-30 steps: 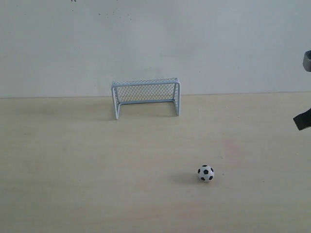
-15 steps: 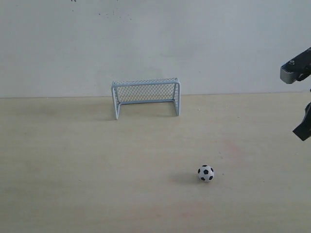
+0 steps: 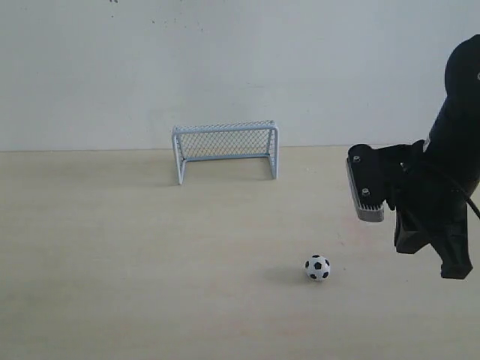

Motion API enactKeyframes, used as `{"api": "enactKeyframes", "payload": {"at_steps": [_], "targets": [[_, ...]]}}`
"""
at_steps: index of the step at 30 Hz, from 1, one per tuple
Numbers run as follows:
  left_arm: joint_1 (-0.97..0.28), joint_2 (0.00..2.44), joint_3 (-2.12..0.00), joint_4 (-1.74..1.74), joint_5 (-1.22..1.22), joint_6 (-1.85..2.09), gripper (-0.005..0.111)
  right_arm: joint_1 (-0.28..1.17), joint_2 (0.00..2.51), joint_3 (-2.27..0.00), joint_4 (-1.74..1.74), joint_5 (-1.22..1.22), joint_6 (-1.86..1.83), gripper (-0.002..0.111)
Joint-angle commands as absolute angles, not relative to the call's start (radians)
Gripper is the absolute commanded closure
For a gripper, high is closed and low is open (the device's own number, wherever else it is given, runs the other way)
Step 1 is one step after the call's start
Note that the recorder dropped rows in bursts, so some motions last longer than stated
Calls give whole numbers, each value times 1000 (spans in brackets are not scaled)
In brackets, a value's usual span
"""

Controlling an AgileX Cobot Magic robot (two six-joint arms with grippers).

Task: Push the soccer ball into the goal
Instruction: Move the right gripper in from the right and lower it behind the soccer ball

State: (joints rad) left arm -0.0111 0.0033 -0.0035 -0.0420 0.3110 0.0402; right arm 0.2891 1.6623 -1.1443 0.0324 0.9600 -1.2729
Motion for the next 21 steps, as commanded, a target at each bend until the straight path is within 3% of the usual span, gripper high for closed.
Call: {"api": "enactKeyframes", "payload": {"at_steps": [1, 21], "targets": [[-8, 0, 0, -40, 308, 45, 102, 302, 1682, -1160, 20, 970, -1398, 108], [-8, 0, 0, -40, 308, 45, 102, 302, 1890, -1318, 18, 1046, -1590, 108]]}}
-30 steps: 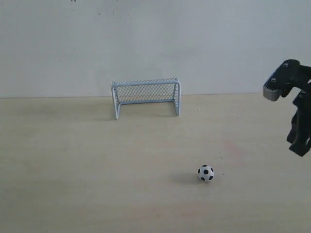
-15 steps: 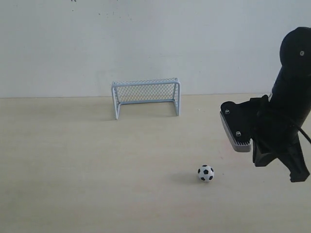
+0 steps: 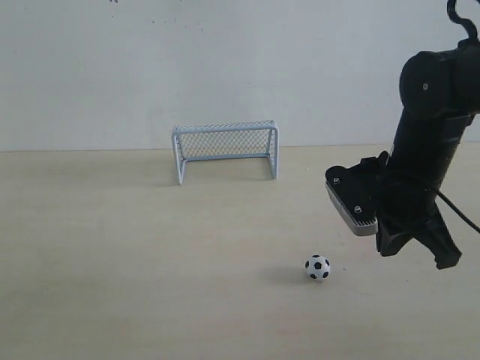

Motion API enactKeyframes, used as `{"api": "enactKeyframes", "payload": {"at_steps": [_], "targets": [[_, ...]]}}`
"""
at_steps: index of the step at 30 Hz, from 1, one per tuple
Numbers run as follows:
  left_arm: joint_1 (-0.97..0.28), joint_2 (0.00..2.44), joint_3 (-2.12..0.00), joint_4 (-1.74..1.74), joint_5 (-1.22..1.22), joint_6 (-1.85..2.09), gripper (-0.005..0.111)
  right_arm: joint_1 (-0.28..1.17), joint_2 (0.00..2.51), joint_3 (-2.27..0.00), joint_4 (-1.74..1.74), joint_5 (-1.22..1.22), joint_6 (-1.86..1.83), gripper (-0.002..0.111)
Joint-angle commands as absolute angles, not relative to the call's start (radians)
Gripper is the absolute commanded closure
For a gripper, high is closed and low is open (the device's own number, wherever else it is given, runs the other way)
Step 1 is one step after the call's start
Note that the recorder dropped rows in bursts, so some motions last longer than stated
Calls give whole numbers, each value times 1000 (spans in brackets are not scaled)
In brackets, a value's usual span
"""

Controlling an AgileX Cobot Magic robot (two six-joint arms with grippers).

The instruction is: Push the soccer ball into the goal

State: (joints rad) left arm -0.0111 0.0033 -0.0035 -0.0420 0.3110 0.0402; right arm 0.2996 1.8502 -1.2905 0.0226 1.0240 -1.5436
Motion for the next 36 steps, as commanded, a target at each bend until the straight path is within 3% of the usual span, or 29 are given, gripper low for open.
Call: {"api": "enactKeyframes", "payload": {"at_steps": [1, 13, 36], "targets": [[-8, 0, 0, -40, 308, 45, 102, 307, 1897, -1320, 22, 1044, -1605, 108], [-8, 0, 0, -40, 308, 45, 102, 428, 1992, -1378, 17, 1049, -1661, 108], [-8, 0, 0, -40, 308, 45, 102, 429, 2046, -1408, 80, 1087, -1707, 108]]}}
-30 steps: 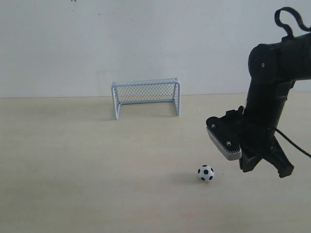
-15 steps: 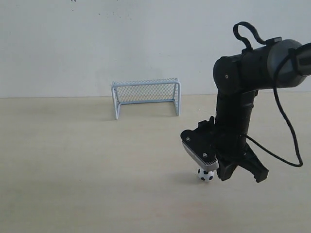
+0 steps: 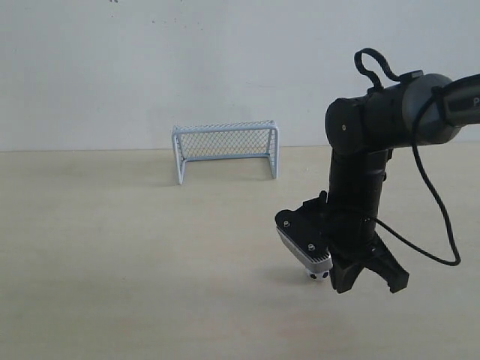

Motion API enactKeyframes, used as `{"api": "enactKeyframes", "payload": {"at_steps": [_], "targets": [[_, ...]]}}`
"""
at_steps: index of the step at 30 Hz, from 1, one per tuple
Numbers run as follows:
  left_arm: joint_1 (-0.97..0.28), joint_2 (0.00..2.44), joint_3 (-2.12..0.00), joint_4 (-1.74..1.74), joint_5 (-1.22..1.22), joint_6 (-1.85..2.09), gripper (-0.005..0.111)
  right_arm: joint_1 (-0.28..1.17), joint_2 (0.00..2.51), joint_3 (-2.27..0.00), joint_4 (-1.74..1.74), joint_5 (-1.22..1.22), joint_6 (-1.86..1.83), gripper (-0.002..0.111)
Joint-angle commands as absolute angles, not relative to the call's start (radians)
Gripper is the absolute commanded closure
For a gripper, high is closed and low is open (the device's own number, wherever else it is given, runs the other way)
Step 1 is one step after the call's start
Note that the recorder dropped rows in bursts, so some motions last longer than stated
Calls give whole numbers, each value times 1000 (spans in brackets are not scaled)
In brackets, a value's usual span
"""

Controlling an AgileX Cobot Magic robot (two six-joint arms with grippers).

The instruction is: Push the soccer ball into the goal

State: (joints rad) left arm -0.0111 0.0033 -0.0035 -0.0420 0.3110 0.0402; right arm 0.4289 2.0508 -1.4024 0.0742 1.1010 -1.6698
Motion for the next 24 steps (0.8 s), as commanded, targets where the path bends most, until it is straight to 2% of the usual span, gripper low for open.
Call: {"api": "enactKeyframes", "payload": {"at_steps": [1, 24], "targets": [[-8, 0, 0, -40, 308, 45, 102, 429, 2046, -1408, 80, 1081, -1707, 108], [-8, 0, 0, -40, 308, 45, 102, 429, 2050, -1408, 69, 1054, -1703, 108]]}}
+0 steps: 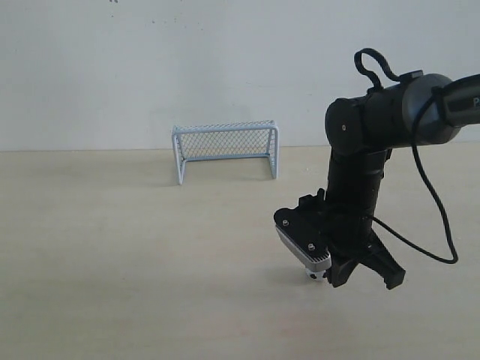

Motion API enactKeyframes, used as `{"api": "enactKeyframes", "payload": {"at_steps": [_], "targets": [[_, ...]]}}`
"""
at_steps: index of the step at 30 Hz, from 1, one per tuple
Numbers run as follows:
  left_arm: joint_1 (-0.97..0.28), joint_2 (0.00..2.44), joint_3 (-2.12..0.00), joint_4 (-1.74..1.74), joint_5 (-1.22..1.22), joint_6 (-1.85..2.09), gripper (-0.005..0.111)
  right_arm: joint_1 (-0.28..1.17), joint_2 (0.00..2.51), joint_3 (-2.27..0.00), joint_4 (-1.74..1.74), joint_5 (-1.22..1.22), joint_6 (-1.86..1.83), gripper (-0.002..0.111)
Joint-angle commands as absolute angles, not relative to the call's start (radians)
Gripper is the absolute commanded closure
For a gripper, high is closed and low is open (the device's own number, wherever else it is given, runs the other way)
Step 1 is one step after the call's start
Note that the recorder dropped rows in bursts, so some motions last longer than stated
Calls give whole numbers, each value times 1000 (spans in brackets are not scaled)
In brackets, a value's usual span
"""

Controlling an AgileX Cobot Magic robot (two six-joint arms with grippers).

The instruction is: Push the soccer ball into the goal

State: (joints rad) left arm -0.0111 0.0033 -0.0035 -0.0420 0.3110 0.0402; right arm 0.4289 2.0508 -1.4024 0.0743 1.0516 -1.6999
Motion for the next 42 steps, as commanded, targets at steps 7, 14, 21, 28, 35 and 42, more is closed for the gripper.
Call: {"api": "enactKeyframes", "payload": {"at_steps": [7, 14, 21, 28, 35, 42], "targets": [[-8, 0, 0, -40, 308, 45, 102, 429, 2058, -1408, 45, 1051, -1703, 108], [-8, 0, 0, -40, 308, 45, 102, 429, 2058, -1408, 45, 1037, -1703, 108], [-8, 0, 0, -40, 308, 45, 102, 428, 2058, -1408, 45, 1027, -1703, 108], [-8, 0, 0, -40, 308, 45, 102, 428, 2071, -1408, 45, 1028, -1703, 108], [-8, 0, 0, -40, 308, 45, 102, 428, 2073, -1408, 45, 1013, -1701, 108], [-8, 0, 0, -40, 308, 45, 102, 428, 2073, -1408, 45, 1022, -1699, 108]]}}
